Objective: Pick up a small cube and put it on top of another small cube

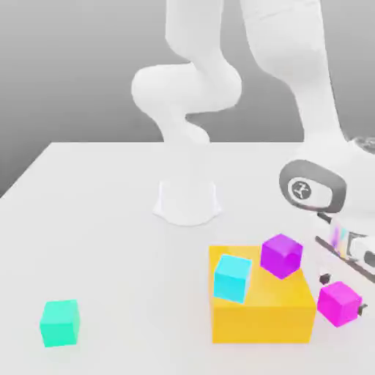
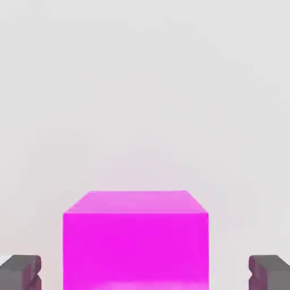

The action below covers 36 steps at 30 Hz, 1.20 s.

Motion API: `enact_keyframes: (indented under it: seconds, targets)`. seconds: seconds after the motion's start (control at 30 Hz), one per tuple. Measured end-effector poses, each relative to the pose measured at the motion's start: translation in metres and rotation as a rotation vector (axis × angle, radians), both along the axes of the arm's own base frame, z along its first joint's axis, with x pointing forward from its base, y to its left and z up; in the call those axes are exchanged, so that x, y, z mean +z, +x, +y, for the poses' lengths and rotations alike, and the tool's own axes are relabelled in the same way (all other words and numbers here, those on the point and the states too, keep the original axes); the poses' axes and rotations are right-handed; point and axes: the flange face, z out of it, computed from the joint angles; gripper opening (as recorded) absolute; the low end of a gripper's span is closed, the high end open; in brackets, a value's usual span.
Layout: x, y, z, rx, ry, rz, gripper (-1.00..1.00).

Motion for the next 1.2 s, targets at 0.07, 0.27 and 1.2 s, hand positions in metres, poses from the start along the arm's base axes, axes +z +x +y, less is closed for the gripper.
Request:
enact_keyframes:
  seconds: [0.07,0.27,1.2]
  targets:
    - [0.0,0.0,0.0,0.0,-0.001,0.0,-1.0]
    - [0.017,0.001,0.001,-0.002,0.002,-0.001,-1.0]
    - [0.171,0.046,-0.135,-1.488,-0.193,-0.133,-1.0]
